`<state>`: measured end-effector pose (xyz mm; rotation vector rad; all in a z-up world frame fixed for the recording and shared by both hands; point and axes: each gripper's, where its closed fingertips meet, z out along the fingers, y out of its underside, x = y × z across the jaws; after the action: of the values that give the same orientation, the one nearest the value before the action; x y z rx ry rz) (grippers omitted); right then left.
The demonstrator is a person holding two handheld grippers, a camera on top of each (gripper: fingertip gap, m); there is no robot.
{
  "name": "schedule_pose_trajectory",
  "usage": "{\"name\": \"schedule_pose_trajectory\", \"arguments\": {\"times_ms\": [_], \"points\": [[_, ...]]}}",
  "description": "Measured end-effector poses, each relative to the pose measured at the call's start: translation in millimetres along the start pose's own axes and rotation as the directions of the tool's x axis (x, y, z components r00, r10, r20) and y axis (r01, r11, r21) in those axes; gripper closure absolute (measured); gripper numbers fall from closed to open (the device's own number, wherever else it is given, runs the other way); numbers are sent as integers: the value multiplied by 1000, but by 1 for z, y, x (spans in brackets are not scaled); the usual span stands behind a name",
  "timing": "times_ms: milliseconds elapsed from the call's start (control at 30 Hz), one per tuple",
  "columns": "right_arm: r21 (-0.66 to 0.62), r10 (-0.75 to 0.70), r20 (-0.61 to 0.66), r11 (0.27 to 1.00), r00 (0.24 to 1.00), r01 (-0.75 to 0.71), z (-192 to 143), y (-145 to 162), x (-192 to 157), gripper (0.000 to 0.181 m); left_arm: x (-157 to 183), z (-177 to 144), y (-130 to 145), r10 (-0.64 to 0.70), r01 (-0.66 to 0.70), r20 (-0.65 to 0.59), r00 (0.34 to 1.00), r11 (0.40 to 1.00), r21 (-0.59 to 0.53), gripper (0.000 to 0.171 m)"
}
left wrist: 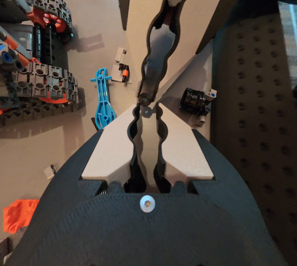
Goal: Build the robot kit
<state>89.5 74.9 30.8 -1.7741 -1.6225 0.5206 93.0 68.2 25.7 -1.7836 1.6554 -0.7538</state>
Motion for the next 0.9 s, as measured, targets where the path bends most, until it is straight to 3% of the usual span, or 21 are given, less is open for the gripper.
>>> {"name": "schedule_pose_trajectory", "arguments": {"times_ms": [267, 433, 567, 667, 767, 900], "points": [[45, -304, -174, 948, 937, 315, -25, -15, -9, 168, 16, -14, -23, -134, 166, -223, 966, 977, 132, 164], [49, -389, -235, 911, 891, 410, -38, -24, -12, 169, 23, -25, -40, -223, 320, -390, 893, 925, 204, 164], [48, -421, -269, 892, 866, 449, -44, -30, -14, 168, 26, -30, -47, -248, 382, -455, 855, 895, 231, 165], [77, -371, -249, 913, 894, 400, -45, -30, -15, 168, 27, -29, -48, -241, 377, -451, 860, 894, 241, 165], [206, -152, -144, 962, 978, 180, -51, -32, -16, 166, 23, -27, -46, -164, 261, -342, 925, 929, 262, 166], [290, 24, -33, 957, 999, -13, -55, -33, -17, 170, 24, -29, -53, -98, 184, -276, 956, 935, 302, 166]]}}
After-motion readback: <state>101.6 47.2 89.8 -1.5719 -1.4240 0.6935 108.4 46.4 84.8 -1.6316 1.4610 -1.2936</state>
